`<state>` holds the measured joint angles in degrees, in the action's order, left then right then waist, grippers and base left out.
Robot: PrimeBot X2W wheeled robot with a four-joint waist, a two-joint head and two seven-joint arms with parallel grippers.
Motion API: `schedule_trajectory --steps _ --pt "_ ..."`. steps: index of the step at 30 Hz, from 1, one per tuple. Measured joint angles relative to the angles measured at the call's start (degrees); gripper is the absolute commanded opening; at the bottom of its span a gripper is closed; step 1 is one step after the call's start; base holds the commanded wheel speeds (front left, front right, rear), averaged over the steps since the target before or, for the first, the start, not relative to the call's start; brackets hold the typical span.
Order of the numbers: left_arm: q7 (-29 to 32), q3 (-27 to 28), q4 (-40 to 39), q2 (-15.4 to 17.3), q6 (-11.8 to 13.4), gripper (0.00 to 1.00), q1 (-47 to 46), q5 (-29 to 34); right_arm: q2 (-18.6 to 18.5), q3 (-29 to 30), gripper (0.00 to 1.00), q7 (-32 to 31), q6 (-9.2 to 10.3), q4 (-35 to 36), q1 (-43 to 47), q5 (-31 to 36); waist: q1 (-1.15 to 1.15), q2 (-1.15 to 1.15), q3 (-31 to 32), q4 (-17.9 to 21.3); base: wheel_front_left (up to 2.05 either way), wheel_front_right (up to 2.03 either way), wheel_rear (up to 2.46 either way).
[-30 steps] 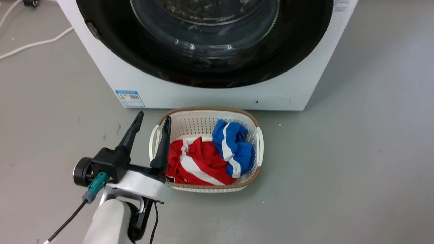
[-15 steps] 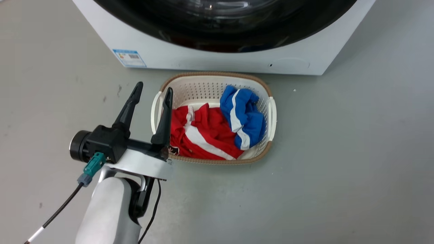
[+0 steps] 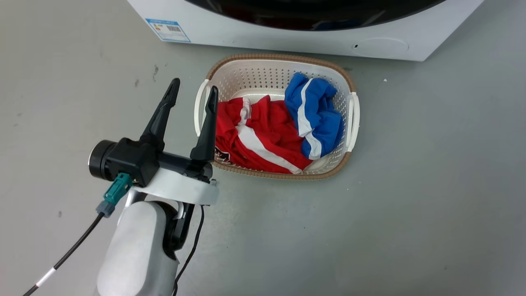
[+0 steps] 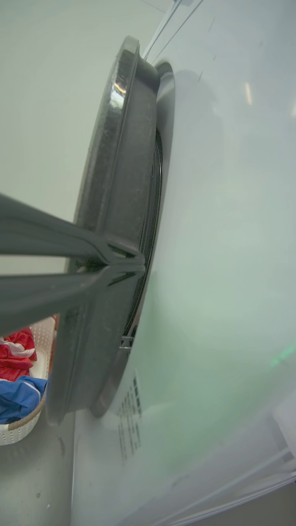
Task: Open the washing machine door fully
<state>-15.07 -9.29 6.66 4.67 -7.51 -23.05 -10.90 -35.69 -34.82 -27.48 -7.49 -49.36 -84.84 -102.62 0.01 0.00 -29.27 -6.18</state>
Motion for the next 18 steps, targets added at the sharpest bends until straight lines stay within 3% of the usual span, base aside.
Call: schedule_trajectory --steps 9,18 --pt "0.00 0.02 -1.00 -0.44 0.00 1.00 -1.16 0.12 3.00 -3.65 0.00 0.00 0.00 -3.93 -5.52 1.29 0.00 0.00 -3.11 -0.37 0.00 0.00 0.00" --pt "0.00 -0.27 -1.38 -0.74 0.00 1.00 -1.80 0.60 3.21 -5.67 0.00 -4.03 0.09 -1.78 -4.81 0.11 0.00 0.00 -3.23 0.82 0.00 0.00 0.00"
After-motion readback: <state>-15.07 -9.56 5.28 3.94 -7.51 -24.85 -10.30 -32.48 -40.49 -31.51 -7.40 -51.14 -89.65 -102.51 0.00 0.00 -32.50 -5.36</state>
